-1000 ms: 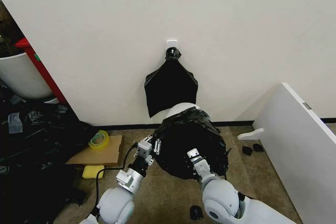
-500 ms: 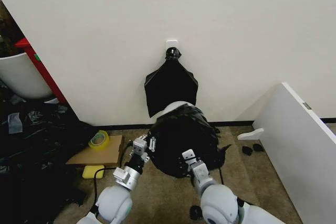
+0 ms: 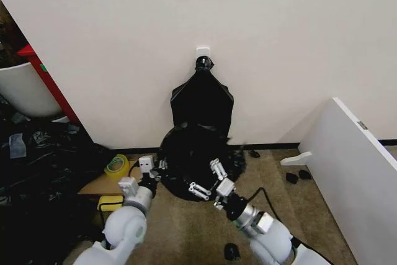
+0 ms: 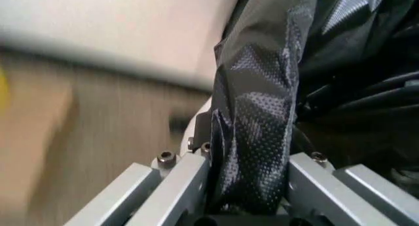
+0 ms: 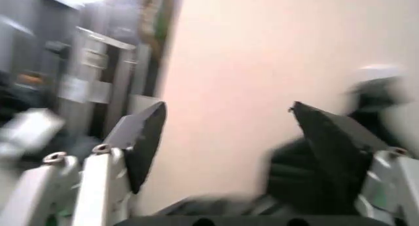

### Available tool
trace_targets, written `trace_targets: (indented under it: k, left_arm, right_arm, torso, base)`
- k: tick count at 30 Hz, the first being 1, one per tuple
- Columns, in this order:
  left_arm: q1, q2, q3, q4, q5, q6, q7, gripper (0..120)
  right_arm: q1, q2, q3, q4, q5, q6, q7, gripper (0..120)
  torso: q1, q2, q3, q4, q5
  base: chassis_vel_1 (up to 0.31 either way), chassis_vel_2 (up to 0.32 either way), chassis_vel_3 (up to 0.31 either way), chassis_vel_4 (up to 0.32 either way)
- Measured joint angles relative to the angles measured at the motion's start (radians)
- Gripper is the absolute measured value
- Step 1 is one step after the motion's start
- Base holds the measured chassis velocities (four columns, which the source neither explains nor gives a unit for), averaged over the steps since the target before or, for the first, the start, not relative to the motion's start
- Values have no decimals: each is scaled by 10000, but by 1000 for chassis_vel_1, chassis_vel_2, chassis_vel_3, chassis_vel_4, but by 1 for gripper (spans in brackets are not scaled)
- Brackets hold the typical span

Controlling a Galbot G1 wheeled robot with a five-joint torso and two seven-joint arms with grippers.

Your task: Place the garbage bag over the trash bin.

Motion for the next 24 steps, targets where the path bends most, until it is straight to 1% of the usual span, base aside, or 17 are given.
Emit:
trace_targets:
  k: [1, 2, 3, 4, 5, 7, 8, 9, 11, 12, 13, 14, 17, 19, 21, 23, 24]
  left_arm:
    - [-25, -34, -12, -68, -433, 487, -210, 0]
    - [-25, -34, -12, -68, -433, 487, -210, 0]
    - [-23, -133, -47, -239, -1383, 1382, -691, 0]
    - [3, -176, -75, -327, -1851, 1716, -947, 0]
    - [3, -176, -75, -327, -1851, 1716, -947, 0]
    - [110, -360, -68, -451, -2695, 2364, -1522, 0]
    - [134, -446, -22, -403, -2696, 2441, -1644, 0]
    - [134, -446, -22, -403, -2696, 2441, -1644, 0]
    - [163, -627, 69, -120, -2419, 2418, -1766, 0]
    - [194, -740, 120, 70, -2072, 2294, -1777, 0]
    - [194, -740, 120, 70, -2072, 2294, -1777, 0]
    - [263, -826, 151, 242, -1628, 2065, -1751, 0]
    - [403, -918, 152, 287, -1154, 1802, -1701, 0]
    - [616, -988, 123, 93, -812, 1656, -1799, 9]
    - [697, -1010, 89, 12, -720, 1604, -1823, 12]
    - [898, -1068, -9, -189, -463, 1538, -1842, 23]
    - [898, -1068, -9, -189, -463, 1538, -1842, 23]
  right_arm:
    - [-148, 154, 202, 37, -286, -47, 346, 83]
    - [-148, 154, 202, 37, -286, -47, 346, 83]
    - [-397, 486, 502, 86, -560, -95, 956, 90]
    - [-504, 653, 604, 136, -604, -102, 1246, 93]
    - [-504, 653, 604, 136, -604, -102, 1246, 93]
    - [-788, 1184, 875, 306, -625, -116, 1808, 99]
    - [-959, 1464, 1061, 394, -624, -96, 1938, 100]
    - [-959, 1464, 1061, 394, -624, -96, 1938, 100]
    - [-1206, 2007, 1306, 553, -631, -69, 2095, 100]
    - [-1373, 2308, 1378, 668, -634, -66, 2194, 100]
    - [-1373, 2308, 1378, 668, -634, -66, 2194, 100]
    - [-1519, 2482, 1409, 771, -642, -63, 2281, 100]
    - [-1737, 2648, 1444, 890, -714, -58, 2392, 100]
    - [-1945, 2742, 1551, 961, -803, -57, 2474, 100]
    - [-2009, 2781, 1599, 977, -819, -56, 2510, 100]
    - [-2191, 2909, 1735, 987, -854, -54, 2616, 100]
    - [-2191, 2909, 1735, 987, -854, -54, 2616, 100]
  torso:
    - [0, 0, 0, -7, -6]
    - [0, 0, 0, -7, -6]
    - [0, 0, 0, -9, -3]
    - [0, 0, 0, -8, 3]
    - [0, 0, 0, -8, 3]
    - [0, 1, -1, 0, -3]
    - [0, 0, -1, -1, -5]
    - [0, 0, -1, -1, -5]
    - [0, 0, -1, -4, 1]
    - [0, 1, 0, -4, -3]
    - [0, 1, 0, -4, -3]
    - [0, 1, 0, -3, -3]
    - [0, 1, -1, -1, 1]
    - [0, 1, -1, -2, -2]
    - [0, 1, -1, -2, 0]
    - [0, 1, -1, -2, -1]
    - [0, 1, -1, -2, -1]
  base:
    - [0, 0, 0, 0]
    - [0, 0, 0, 0]
    - [0, 0, 0, 0]
    - [0, 0, 0, 0]
    - [0, 0, 0, 0]
    - [0, 0, 0, 0]
    - [0, 0, 0, 0]
    - [0, 0, 0, 0]
    - [0, 0, 0, 0]
    - [0, 0, 0, 0]
    - [0, 0, 0, 0]
    - [0, 0, 0, 0]
    - [0, 0, 0, 0]
    - [0, 0, 0, 0]
    - [0, 0, 0, 0]
    - [0, 0, 0, 0]
    - [0, 0, 0, 0]
